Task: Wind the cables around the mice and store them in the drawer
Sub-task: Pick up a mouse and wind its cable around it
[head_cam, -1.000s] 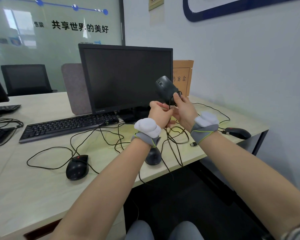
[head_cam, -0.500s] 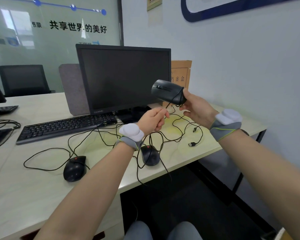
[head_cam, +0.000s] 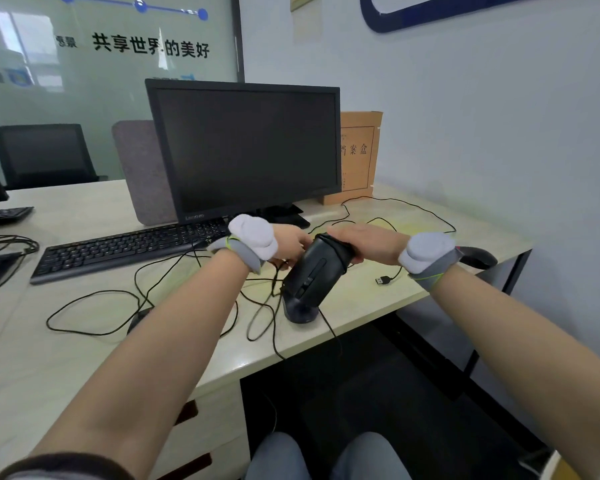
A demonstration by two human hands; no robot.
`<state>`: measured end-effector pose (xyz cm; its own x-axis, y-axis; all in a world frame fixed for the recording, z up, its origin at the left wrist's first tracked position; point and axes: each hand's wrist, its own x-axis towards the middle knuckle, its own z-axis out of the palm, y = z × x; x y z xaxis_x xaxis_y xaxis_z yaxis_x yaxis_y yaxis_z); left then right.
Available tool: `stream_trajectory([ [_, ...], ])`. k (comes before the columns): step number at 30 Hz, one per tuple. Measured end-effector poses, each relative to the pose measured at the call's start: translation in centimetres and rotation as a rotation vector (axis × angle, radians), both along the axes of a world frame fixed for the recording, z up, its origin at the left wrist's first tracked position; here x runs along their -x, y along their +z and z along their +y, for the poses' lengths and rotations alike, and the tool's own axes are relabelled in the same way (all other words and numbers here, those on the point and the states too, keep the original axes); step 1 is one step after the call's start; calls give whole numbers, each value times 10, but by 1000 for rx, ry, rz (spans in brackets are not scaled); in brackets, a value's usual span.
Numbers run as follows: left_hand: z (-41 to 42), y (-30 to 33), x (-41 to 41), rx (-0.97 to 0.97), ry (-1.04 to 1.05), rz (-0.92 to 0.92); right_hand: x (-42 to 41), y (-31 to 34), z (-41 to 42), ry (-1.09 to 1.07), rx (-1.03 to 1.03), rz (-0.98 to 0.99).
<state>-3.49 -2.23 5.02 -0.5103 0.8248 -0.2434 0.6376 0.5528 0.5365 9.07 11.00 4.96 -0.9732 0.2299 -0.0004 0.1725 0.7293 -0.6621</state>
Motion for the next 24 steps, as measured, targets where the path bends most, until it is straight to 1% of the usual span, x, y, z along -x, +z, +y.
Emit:
stream_trajectory([
  [1, 0, 5, 1, 53, 14, 78, 1, 3, -2, 9, -65, -17],
  [4, -1, 18, -1, 142, 1, 219, 4, 12, -8, 62, -148, -63],
  [7, 3, 26, -7, 148, -8, 251, 10, 17, -16, 129, -307, -196],
  [8, 4, 26, -9, 120, 10, 264, 12, 16, -17, 123, -361, -202],
  [9, 6, 25, -7, 110, 36, 324, 13, 15, -18, 99, -393, -171],
  [10, 8, 22, -6, 62, 88, 348, 14, 13, -18, 63, -407, -118],
  [12, 6, 17, -4, 57, 172, 391, 14, 5, -18, -15, -427, 6],
  [15, 3, 17, -7, -28, 274, 434, 20, -9, -23, -93, -553, 134],
  [18, -1, 14, -9, -175, 357, 351, 31, -26, -33, -219, -638, 293],
  [20, -6, 7, -10, -315, 438, 282, 37, -36, -40, -289, -537, 398],
  [22, -12, -2, -12, -430, 498, 232, 44, -42, -47, -301, -312, 451],
  [24, -19, -13, -15, -494, 510, 209, 50, -49, -55, -301, -94, 480],
])
